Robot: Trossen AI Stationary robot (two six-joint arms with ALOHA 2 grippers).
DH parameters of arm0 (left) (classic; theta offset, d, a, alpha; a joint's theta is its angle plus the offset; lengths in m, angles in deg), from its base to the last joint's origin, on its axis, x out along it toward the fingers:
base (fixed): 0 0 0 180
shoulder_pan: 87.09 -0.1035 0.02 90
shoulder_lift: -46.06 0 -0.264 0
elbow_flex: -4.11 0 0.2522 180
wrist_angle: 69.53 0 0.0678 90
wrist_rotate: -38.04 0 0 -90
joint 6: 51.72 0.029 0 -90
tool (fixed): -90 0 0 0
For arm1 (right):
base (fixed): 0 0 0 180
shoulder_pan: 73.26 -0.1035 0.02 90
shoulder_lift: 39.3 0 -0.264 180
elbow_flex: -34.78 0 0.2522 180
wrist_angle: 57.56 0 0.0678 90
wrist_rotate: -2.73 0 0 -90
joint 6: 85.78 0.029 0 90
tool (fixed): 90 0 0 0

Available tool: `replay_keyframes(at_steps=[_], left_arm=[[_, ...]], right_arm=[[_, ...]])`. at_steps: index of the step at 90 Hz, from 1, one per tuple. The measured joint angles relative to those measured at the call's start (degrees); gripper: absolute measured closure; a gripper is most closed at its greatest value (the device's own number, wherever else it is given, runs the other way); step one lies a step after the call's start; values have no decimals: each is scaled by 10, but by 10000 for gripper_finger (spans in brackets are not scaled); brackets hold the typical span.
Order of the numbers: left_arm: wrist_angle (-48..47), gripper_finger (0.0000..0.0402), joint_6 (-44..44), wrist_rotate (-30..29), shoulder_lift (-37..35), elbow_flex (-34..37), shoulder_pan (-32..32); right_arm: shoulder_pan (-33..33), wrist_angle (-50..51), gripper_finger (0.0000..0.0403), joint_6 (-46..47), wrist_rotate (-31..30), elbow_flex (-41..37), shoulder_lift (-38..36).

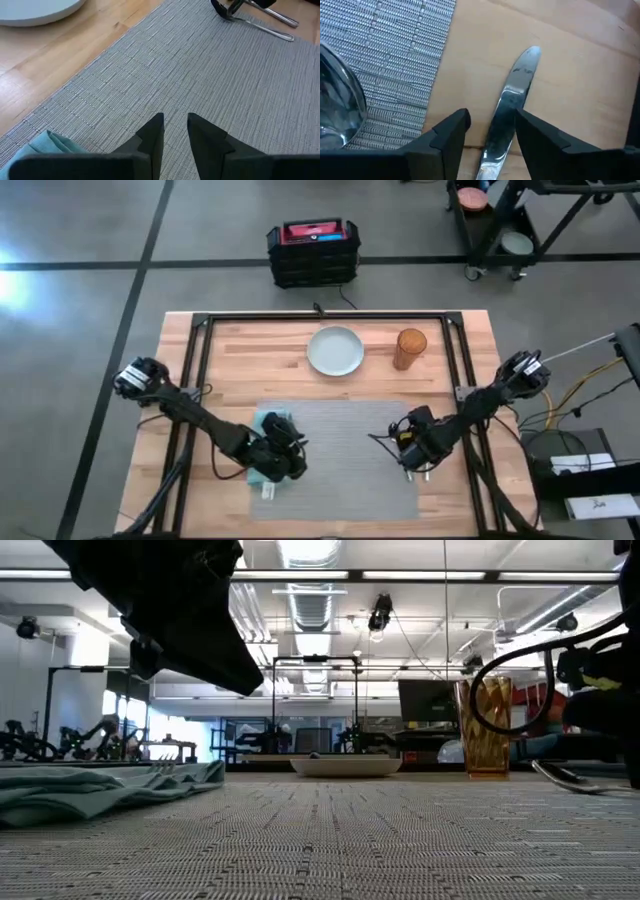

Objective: Set table place
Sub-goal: Put the table knife on the table mat to the left of the spoon

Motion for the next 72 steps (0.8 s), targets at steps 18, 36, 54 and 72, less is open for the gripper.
replay_keyframes(at_steps=[18,36,54,72], left_arm=[[0,328,0,0,0,0,0],[0,328,0,0,0,0,0],[0,328,0,0,0,0,0],[0,328,0,0,0,0,0]], right_arm=[[0,-5,253,0,-2,-3,5],[0,-6,236,-1,-2,-3,5],[0,-7,224,-6,0,-7,5],[0,-14,243,1,6,-10,5]])
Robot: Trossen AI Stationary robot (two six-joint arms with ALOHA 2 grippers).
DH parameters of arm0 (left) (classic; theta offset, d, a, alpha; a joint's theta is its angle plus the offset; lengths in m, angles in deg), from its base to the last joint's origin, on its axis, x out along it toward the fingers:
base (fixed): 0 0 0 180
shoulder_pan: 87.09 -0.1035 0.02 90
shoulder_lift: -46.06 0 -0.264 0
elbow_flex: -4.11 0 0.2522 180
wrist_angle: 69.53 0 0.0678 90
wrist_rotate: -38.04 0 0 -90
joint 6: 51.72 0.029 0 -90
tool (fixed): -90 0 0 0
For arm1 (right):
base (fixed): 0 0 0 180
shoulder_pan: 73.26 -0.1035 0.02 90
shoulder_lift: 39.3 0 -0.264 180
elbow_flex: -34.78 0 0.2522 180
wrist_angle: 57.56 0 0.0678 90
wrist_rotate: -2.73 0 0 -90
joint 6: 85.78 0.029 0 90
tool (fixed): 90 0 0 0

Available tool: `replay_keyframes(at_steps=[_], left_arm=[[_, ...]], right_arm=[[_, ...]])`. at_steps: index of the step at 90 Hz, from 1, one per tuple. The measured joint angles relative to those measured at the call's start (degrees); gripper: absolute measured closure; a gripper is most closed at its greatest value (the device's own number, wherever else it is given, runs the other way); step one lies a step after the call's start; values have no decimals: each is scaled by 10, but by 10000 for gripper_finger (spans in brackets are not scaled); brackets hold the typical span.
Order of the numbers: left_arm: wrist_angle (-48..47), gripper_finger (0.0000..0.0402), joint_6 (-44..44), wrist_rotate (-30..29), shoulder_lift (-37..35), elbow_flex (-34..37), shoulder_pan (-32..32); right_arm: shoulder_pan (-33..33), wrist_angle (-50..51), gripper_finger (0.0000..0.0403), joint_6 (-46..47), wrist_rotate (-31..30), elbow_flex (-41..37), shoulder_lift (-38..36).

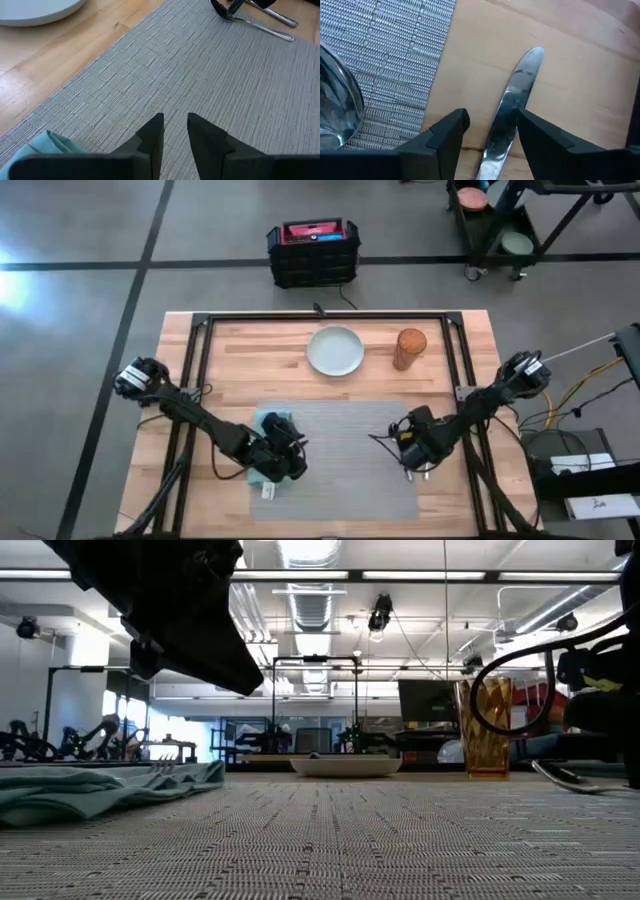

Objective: Set table place
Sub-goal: Put the table knife on the table mat to the left of the spoon

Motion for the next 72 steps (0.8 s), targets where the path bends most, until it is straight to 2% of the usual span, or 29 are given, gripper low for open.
replay_keyframes(at_steps=[42,72], left_arm=[[0,328,0,0,0,0,0],[2,328,0,0,0,0,0]], right_arm=[[0,-24,372,-11,-2,-7,-1],[-2,-22,392,-32,-12,-7,-1]])
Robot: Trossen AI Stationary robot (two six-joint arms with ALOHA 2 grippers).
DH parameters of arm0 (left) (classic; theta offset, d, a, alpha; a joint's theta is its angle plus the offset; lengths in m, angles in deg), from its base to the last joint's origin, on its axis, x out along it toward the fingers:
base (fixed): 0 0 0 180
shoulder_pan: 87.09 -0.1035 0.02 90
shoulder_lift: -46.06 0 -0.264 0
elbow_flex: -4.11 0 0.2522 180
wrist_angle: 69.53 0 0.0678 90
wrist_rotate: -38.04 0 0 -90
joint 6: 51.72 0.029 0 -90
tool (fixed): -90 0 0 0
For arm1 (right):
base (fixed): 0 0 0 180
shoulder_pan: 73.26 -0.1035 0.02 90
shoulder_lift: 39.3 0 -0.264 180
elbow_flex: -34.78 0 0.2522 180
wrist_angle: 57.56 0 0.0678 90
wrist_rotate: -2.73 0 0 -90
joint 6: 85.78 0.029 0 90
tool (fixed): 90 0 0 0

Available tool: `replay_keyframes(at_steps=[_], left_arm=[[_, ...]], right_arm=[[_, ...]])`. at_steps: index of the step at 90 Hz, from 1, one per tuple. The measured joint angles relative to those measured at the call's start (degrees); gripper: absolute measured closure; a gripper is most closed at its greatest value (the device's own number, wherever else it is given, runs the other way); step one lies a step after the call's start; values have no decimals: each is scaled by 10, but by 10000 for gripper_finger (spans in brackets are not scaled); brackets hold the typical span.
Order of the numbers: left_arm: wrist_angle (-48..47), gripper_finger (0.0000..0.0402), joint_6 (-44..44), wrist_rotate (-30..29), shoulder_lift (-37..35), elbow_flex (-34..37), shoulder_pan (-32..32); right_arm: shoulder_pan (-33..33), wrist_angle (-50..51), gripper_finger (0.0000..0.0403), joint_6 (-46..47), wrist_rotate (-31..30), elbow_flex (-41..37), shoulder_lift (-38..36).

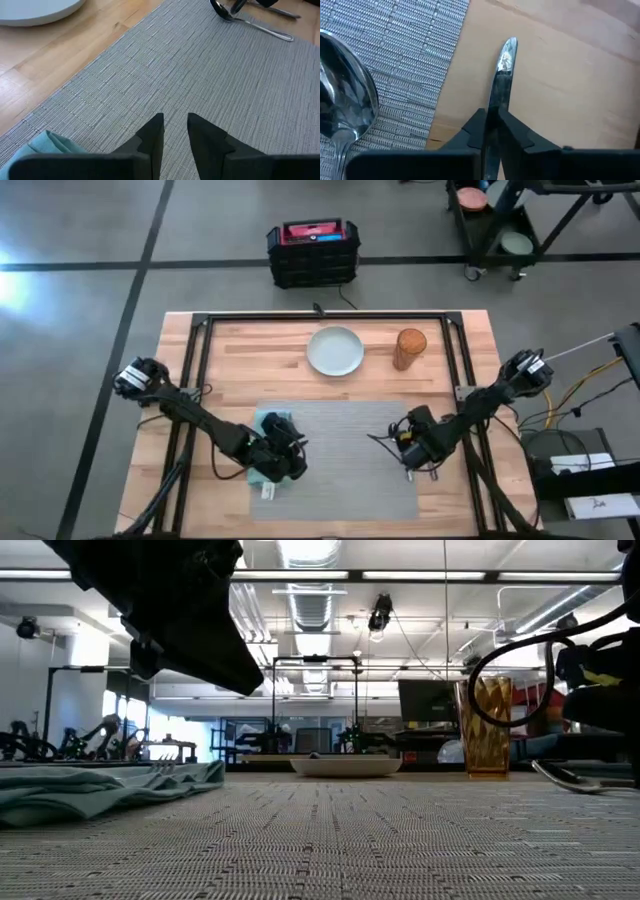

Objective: Set table place
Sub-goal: Put the table knife on the table mat to the left of the spoon

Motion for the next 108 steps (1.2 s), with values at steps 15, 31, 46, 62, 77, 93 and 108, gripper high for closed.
replay_keyframes(at_steps=[15,31,46,62,77,93,108], left_arm=[[1,328,0,0,0,0,0],[2,328,0,0,0,0,0],[2,328,0,0,0,0,0],[2,328,0,0,0,0,0],[2,328,0,0,0,0,0],[3,328,0,0,0,0,0],[5,328,6,0,0,0,0]], right_arm=[[0,19,402,-21,9,8,-12],[0,27,400,-36,22,14,-38],[1,24,400,-56,47,14,-53],[0,11,401,-63,54,-3,-57],[0,-17,402,-75,58,-19,-57],[0,-23,402,-75,58,-31,-57],[0,-24,402,-68,57,-34,-57]])
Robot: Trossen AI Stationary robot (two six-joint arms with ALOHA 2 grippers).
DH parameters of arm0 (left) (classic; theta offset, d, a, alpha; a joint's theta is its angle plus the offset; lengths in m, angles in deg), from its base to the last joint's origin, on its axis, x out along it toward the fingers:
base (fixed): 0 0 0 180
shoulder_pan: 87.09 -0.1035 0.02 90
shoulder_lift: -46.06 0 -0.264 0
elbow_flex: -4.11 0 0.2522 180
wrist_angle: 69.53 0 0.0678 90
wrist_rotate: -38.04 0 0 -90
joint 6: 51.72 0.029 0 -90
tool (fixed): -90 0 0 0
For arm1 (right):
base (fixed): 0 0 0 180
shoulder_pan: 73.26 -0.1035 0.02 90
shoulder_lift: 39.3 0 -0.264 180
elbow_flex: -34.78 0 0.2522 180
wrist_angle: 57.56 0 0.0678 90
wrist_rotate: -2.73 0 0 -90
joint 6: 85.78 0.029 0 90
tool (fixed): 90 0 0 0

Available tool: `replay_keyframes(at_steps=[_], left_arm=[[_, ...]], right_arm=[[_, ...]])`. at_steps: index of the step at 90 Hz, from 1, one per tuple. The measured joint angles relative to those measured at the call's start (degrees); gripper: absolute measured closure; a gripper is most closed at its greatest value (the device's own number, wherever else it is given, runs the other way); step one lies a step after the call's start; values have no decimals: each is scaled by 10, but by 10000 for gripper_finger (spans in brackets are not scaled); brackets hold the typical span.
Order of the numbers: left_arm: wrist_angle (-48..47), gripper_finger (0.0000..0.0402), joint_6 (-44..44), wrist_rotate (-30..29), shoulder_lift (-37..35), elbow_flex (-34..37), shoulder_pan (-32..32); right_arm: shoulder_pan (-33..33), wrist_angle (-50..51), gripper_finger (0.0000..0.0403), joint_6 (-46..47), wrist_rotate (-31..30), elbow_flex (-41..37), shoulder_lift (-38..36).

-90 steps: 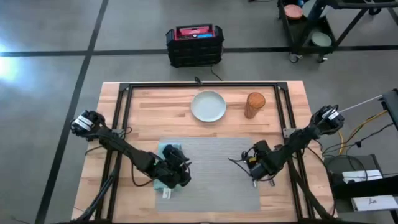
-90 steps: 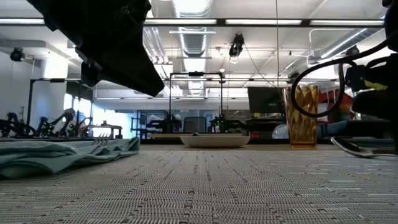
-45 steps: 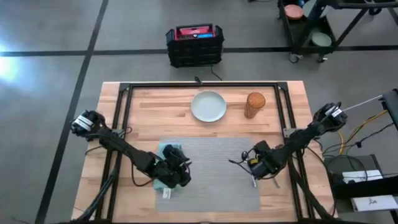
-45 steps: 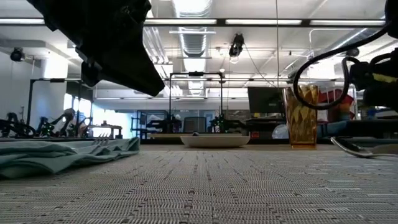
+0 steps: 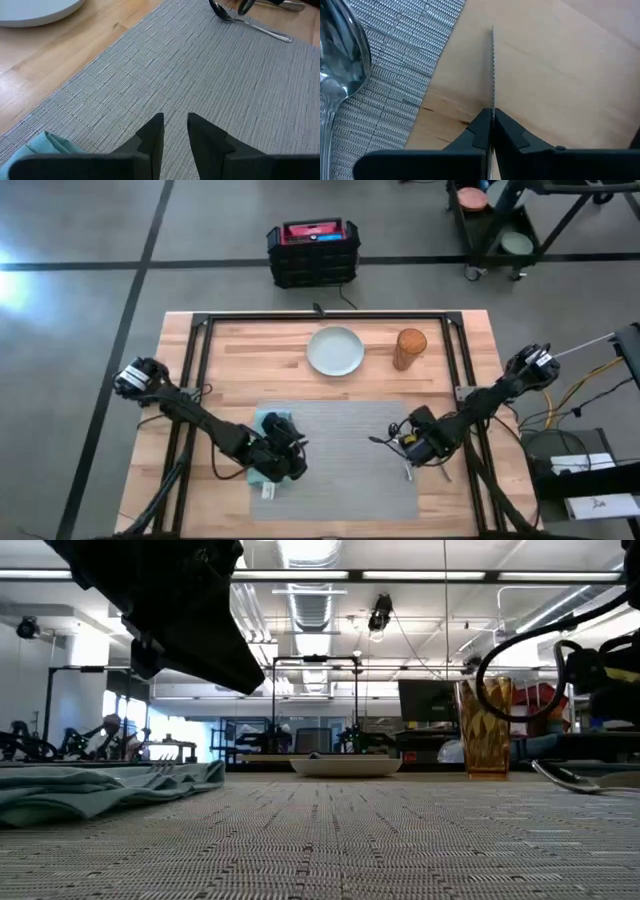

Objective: Set table place
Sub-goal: Put the table knife on the table mat to the left of the spoon

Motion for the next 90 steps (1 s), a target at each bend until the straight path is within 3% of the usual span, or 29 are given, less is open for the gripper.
replay_keyframes(at_steps=[30,64,80,90], left_arm=[[3,328,2,0,0,0,0],[4,328,6,2,0,0,0],[-7,328,71,76,-18,0,-6],[-10,328,105,71,-33,0,-6]], right_arm=[[0,9,403,-7,2,16,-1],[0,71,403,0,-21,111,-18],[0,90,403,-4,-40,180,-24],[0,91,403,-15,-56,225,-19]])
